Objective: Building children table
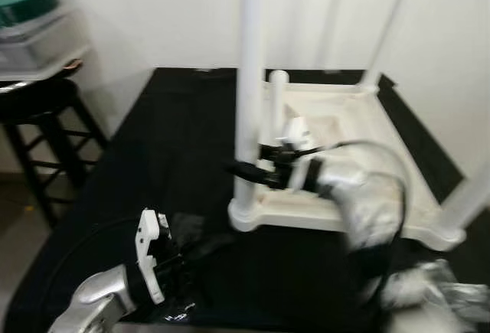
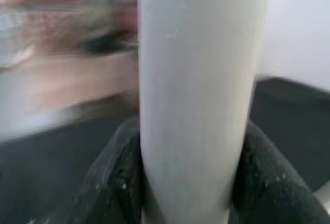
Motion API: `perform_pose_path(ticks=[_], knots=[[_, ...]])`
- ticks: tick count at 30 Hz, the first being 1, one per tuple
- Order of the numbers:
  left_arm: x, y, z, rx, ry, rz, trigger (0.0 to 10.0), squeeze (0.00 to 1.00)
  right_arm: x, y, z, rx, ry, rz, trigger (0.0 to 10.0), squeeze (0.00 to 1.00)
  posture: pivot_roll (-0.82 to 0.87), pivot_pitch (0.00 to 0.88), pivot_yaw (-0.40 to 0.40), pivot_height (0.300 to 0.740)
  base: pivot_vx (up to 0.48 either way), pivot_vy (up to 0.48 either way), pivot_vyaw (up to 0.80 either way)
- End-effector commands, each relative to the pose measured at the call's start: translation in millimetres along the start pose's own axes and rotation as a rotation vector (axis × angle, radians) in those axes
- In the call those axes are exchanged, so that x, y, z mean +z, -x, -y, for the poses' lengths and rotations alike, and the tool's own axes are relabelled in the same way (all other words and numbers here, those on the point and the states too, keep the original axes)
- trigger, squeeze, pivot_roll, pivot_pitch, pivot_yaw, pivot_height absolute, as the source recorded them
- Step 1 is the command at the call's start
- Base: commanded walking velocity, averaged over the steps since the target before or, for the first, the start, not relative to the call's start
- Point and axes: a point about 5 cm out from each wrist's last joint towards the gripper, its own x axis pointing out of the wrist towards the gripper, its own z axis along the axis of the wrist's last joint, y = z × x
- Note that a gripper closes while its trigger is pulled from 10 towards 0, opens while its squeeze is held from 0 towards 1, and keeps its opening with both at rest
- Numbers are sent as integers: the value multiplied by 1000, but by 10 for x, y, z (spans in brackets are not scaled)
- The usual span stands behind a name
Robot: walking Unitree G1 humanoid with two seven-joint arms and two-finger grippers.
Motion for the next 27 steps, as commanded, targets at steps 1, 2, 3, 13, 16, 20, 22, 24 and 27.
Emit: perform_pose_path(ticks=[1,2,3,13,16,20,22,24,27], knots=[[-11,29,-11,-3,3,-12,10000,0,-332,189,-35,-82,232,-241,0,0,-7,56,-24,740,0,0,0],[-17,28,-17,-5,4,-14,10000,0,-281,164,-54,-28,206,-224,0,0,-34,36,-11,740,0,0,0],[-22,28,-22,-6,4,-15,10000,0,-253,149,-52,-7,164,-214,0,0,-34,36,-11,740,0,0,0],[-35,6,-34,1,2,-10,10000,0,-313,96,-26,71,49,-259,10000,1000,-6,22,-34,740,0,0,0],[-32,5,-25,-2,2,-11,10000,0,6,88,-82,277,24,-122,10000,1000,-5,27,-30,740,0,0,0],[-27,-6,-18,-6,1,-11,10000,0,213,138,36,450,111,-56,10000,1000,2,30,-31,740,0,0,0],[-26,-7,-15,-7,2,-10,10000,0,256,139,112,501,142,-60,10000,0,6,36,-33,740,0,0,0],[-23,-7,-5,-7,2,-8,10000,0,311,125,229,559,178,-71,10000,0,14,42,-34,740,0,0,0],[-21,-5,9,-7,4,-7,10000,0,359,89,321,608,199,-80,10000,0,22,48,-36,740,0,0,0]])
